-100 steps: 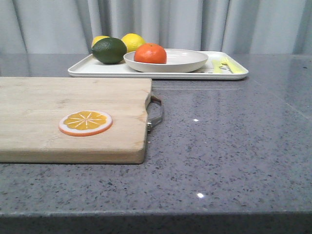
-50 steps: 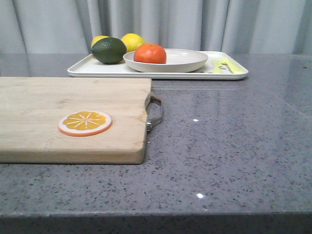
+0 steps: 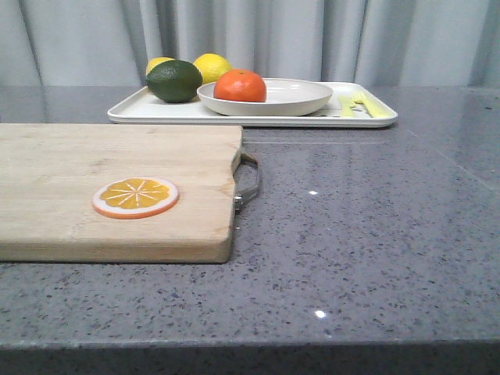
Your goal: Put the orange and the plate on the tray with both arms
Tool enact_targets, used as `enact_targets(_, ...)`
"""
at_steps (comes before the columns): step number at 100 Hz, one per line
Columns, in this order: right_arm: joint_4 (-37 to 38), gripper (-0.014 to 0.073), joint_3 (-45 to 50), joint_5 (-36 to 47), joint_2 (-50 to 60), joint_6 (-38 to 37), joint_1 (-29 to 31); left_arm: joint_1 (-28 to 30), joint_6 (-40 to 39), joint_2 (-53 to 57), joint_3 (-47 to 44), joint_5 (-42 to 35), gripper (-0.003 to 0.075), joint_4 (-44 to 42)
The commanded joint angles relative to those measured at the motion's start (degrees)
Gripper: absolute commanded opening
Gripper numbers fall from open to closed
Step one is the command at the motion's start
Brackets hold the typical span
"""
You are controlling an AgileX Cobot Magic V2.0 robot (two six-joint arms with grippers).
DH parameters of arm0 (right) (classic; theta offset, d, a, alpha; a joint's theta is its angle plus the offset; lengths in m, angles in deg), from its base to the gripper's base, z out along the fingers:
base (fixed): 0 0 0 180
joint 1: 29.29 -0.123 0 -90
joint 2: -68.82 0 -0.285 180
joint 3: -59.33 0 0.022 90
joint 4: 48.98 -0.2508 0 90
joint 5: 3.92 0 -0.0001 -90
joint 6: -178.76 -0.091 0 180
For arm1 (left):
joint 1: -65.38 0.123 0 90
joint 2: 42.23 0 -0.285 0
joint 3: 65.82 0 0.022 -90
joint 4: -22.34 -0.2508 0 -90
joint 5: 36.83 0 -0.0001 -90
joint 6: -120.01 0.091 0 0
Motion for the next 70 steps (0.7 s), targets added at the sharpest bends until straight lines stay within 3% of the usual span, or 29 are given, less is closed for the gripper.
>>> enact_targets(1,0.14,-0.0067,-1.19,4.05,0.32,0.45,0.13,0.26,-0.78,1.88,-0.44,-2.06,-0.002,-0.02)
enact_targets(70,0.14,-0.0067,-1.19,3.98,0.32,0.45,0.13,0.64,-0.78,1.88,-0.55,-2.04,-0.002,0.57)
